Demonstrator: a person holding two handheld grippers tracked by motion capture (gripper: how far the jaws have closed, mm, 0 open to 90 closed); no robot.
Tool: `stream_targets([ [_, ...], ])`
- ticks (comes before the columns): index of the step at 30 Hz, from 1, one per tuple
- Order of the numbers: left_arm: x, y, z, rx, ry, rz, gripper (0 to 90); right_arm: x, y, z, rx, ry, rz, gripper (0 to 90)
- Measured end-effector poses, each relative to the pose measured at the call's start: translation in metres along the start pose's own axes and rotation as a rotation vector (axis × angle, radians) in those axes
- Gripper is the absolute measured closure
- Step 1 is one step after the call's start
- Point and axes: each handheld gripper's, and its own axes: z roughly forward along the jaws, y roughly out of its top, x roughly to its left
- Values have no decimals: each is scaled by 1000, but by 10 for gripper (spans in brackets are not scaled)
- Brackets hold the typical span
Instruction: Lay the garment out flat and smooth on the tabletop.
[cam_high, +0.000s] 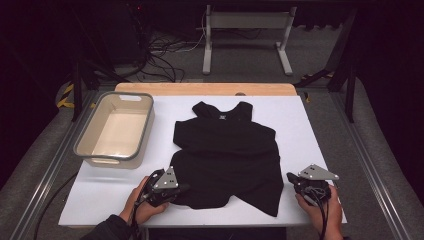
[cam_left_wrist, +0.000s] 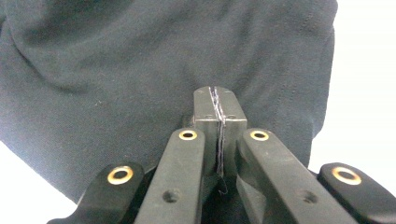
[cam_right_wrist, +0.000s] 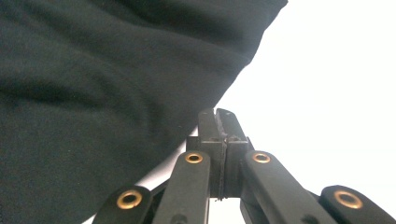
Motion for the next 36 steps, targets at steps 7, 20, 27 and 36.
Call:
stream_targets([
  [7,6,-2,-6,-15,17,-11,900,23,11,-3,-113,191,-63,735],
  [20,12,-4,-12,-47,25,-16,900,82,20,20,-2,410,-281,528],
  [27,4,-1,-12,-69,29,0,728,84,18,30,31,421,-287,609],
  [36,-22,8,2,-40,-42,83,451,84,19,31,30,424,-299,793],
])
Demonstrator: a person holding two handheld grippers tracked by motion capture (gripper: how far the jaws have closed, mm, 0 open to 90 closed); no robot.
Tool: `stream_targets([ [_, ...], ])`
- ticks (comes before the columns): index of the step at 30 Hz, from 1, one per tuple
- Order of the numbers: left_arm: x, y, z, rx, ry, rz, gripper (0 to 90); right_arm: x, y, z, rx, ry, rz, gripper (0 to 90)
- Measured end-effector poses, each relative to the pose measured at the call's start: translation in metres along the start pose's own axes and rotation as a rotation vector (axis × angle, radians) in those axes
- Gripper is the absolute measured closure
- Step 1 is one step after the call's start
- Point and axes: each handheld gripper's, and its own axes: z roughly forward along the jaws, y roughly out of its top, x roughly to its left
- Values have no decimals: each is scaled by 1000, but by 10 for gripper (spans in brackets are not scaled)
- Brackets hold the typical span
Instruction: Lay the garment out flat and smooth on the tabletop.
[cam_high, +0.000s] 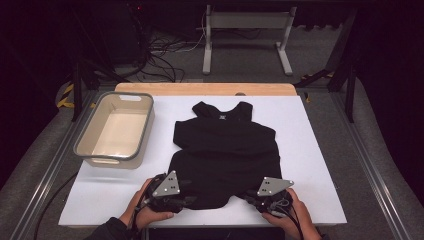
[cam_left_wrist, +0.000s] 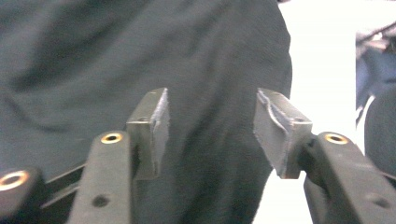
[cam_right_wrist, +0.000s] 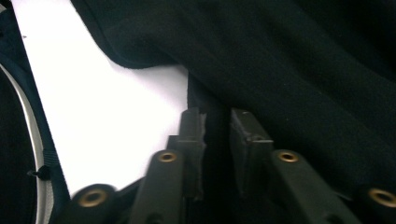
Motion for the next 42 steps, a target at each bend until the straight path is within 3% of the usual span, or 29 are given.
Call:
stream_targets([
  [2,-2,0,5,27,2,-3,454,0,0,0,4,-20,-4,848],
  [5,-1,-1,11,63,4,-7,524,0,0,-1,2,-23,-16,863],
  [8,6,-4,13,40,-40,-71,627,-2,-1,-3,7,-21,-17,866],
  [11,9,-4,14,41,-30,-86,789,-5,-3,-8,9,-17,-13,867],
  [15,12,-4,13,40,-39,-91,882,-5,-7,-19,-18,6,-12,868],
  [18,11,-3,12,48,-38,-77,898,0,-7,-30,-31,5,-38,868],
  [21,9,-2,8,43,-49,-53,900,4,-10,-39,-51,15,-31,868],
  [30,0,-5,-13,-1,-83,-41,900,18,-19,-61,-84,61,-49,869],
  [34,-13,-4,-19,5,-98,6,900,27,-19,-65,-66,75,-76,869],
  [38,-29,-7,-27,6,-119,16,900,33,-23,-69,-61,96,-78,868],
  [42,-46,-14,-36,12,-134,13,900,41,-28,-72,-36,152,-96,858],
])
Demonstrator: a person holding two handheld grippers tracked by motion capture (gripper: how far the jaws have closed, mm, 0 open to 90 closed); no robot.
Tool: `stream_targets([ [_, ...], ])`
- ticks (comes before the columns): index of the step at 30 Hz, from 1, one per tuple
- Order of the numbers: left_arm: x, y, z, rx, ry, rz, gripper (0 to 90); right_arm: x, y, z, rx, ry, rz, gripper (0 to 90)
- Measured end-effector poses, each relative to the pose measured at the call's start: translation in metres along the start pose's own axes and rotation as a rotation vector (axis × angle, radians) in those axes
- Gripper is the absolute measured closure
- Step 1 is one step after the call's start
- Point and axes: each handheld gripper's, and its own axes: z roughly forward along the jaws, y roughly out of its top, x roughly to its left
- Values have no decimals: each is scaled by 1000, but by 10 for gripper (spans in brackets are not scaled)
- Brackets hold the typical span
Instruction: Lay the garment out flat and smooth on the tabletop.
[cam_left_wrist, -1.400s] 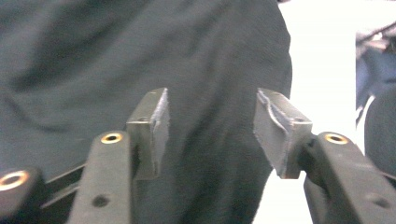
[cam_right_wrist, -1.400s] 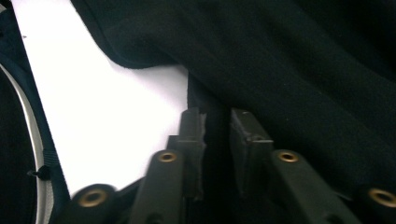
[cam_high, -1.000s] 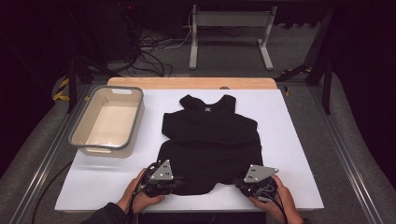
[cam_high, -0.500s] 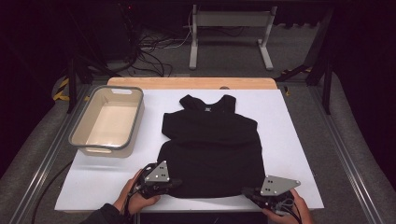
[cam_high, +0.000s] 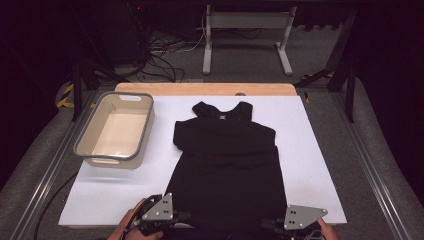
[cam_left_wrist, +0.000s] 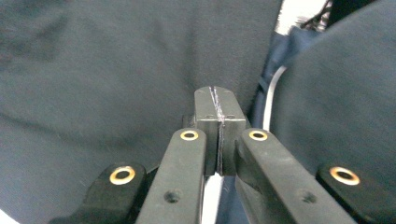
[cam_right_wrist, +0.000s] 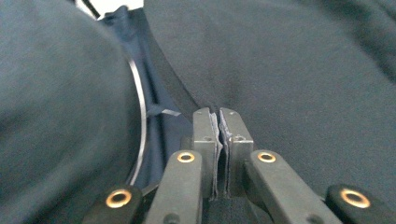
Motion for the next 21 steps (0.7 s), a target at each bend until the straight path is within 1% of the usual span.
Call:
stream_targets([
  [3,-8,-2,-7,-36,8,-23,900,5,2,0,2,-8,-13,831],
  [4,-9,-2,-9,-48,8,-23,900,4,2,-1,-8,-9,-17,807],
  [5,-9,-2,-12,-72,12,-19,900,3,3,-2,-22,-14,-11,797],
  [6,-8,-2,-14,-85,24,-21,896,1,3,-3,-44,-18,4,763],
  [7,-5,-2,-17,-100,39,-33,882,0,3,-4,-57,-25,11,718],
  [8,-3,-2,-18,-109,45,-46,862,-2,3,-5,-71,-53,26,668],
  [9,3,-2,-20,-112,83,-58,823,-4,2,-6,-84,-69,45,655],
  [10,7,-3,-21,-113,103,-70,754,-8,1,-8,-111,-76,68,634],
  [11,13,-4,-21,-124,100,-92,762,-11,1,-9,-131,-90,84,595],
  [12,23,-5,-21,-127,119,-110,754,-16,1,-11,-152,-130,123,564],
  [13,31,-5,-19,-124,149,-141,696,-25,0,-11,-157,-189,175,535],
  [14,41,-5,-16,-115,158,-170,632,-33,0,-10,-156,-241,214,513],
  [15,49,-4,-13,-107,166,-177,623,-43,-1,-8,-152,-301,257,513],
  [16,57,-3,-9,-91,204,-178,606,-53,-2,-6,-143,-337,290,512],
  [17,63,-1,-5,-80,224,-202,567,-64,-5,-3,-137,-351,314,502],
  [18,74,0,0,-64,228,-228,512,-72,-6,0,-126,-374,337,482],
  [19,82,1,5,-51,245,-232,501,-84,-9,4,-102,-418,367,483],
  [20,87,1,8,-44,267,-243,496,-93,-12,7,-91,-416,375,484],
  [21,98,2,13,-31,278,-277,478,-99,-13,9,-82,-424,377,483],
])
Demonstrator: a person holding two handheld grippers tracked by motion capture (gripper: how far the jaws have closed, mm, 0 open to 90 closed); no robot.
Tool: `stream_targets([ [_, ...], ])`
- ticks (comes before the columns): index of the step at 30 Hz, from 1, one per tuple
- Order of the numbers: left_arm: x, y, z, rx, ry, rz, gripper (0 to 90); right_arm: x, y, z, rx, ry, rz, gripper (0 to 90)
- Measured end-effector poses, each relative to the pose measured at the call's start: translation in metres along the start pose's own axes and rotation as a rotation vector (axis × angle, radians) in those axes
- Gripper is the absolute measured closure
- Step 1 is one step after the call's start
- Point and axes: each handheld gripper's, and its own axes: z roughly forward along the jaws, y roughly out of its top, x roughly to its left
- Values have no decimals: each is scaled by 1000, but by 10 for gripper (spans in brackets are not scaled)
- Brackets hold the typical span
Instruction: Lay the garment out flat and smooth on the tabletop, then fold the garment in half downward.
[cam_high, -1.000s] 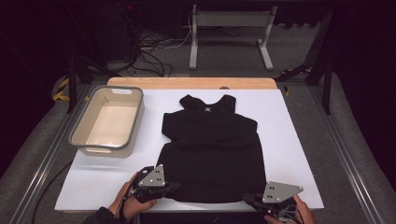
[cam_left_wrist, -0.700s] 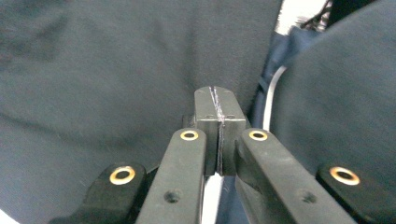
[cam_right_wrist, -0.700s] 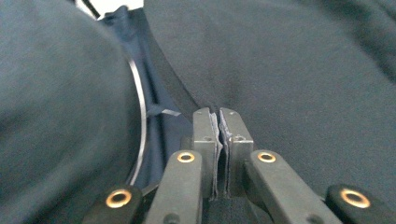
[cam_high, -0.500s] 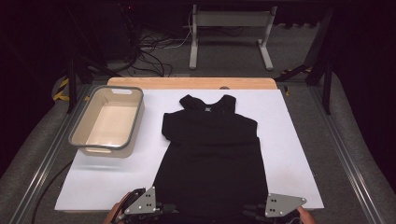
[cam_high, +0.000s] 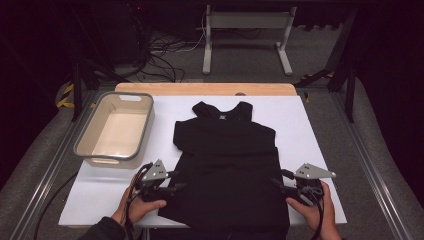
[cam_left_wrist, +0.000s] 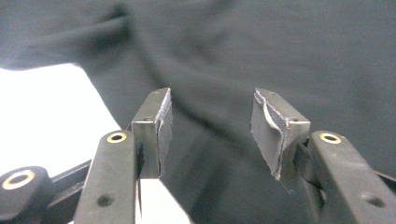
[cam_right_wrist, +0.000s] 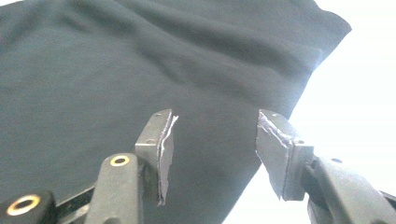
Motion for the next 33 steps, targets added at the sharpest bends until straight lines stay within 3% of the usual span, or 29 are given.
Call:
stream_targets([
  [1,5,1,4,8,0,-14,462,-6,0,6,8,-34,18,474],
  [4,18,6,16,39,24,-50,450,-17,0,16,25,-59,34,448],
  [8,23,9,24,71,51,-62,485,-25,2,23,32,-78,67,423],
  [10,24,9,23,72,71,-56,553,-27,3,25,47,-80,83,422],
  [14,26,7,20,73,68,-58,714,-23,3,30,96,-80,53,428],
  [16,28,7,18,78,38,-44,856,-23,3,30,95,-61,53,488],
  [18,26,7,18,82,45,-27,872,-23,3,30,95,-51,57,519],
  [23,19,5,10,91,56,23,882,-22,2,27,88,0,44,875],
  [28,8,-3,-10,72,97,45,885,-19,0,21,85,5,34,888],
  [33,-9,-14,-35,46,92,62,885,-12,0,5,52,-2,21,889],
])
